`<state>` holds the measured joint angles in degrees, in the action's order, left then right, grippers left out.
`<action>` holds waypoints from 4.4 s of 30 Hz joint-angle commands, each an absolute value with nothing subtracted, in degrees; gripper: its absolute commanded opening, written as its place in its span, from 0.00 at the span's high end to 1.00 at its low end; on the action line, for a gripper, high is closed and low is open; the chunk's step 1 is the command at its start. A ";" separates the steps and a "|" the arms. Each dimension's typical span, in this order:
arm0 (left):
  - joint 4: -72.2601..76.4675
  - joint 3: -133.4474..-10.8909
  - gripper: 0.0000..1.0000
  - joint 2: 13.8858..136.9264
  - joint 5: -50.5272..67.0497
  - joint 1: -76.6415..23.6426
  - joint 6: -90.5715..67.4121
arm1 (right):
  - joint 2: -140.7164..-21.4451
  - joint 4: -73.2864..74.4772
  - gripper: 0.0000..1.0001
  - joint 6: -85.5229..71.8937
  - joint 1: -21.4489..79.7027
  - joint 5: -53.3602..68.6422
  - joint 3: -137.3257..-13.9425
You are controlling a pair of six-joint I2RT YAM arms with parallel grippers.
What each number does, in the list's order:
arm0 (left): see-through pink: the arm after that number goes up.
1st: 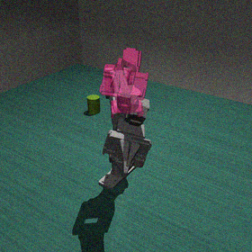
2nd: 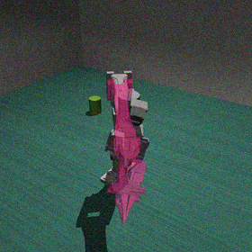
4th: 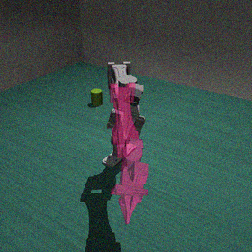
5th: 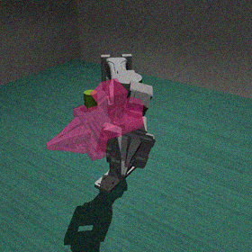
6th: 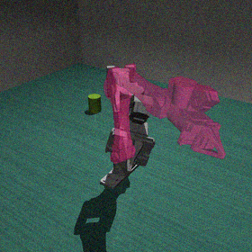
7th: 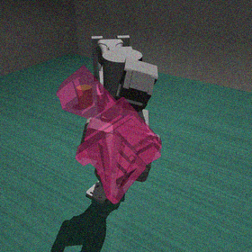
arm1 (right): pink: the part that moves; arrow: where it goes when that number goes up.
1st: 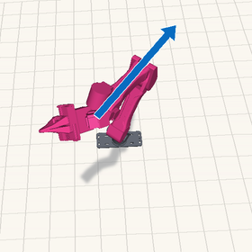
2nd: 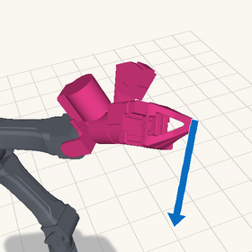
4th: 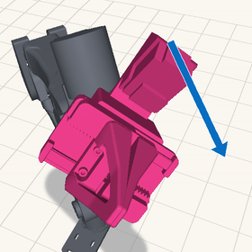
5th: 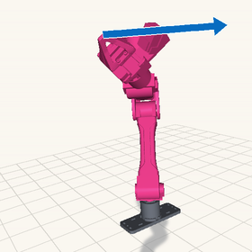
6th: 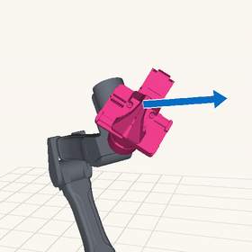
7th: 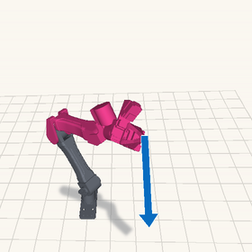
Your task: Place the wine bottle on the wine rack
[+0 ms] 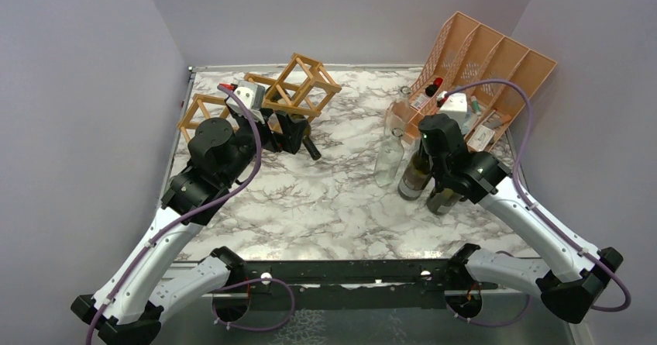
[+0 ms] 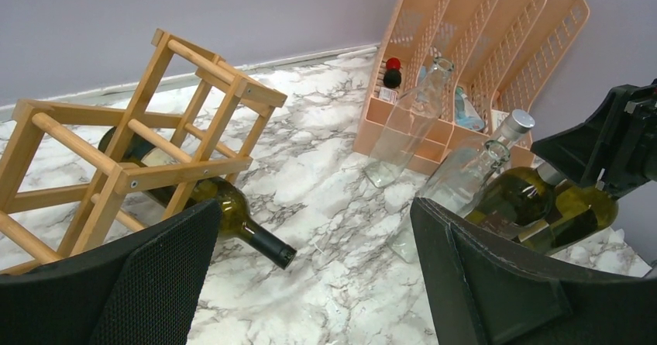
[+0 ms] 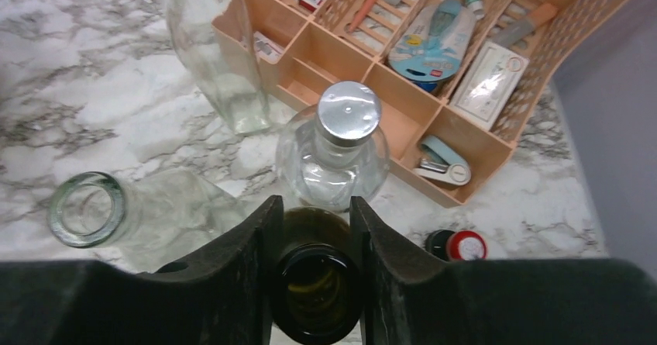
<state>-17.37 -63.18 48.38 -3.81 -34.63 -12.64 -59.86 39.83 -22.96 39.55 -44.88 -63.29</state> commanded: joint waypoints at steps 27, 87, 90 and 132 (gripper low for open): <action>10.79 -41.83 0.01 50.10 20.98 -34.96 -10.37 | -57.99 37.69 0.99 -8.10 39.02 6.66 -74.52; 36.43 -36.71 1.00 66.42 23.80 -37.63 7.39 | -71.42 26.20 0.73 -11.68 39.02 23.46 -88.64; 36.45 -37.78 1.00 65.89 23.01 -37.66 13.53 | -69.94 29.91 0.46 -11.06 39.02 21.08 -88.13; 13.44 -61.90 1.00 74.24 28.38 -37.92 104.48 | -64.46 45.75 0.36 -8.26 39.01 11.04 -78.36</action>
<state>9.13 -58.50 74.85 26.41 -37.63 101.16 -64.10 47.99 -7.25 38.89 8.51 -79.53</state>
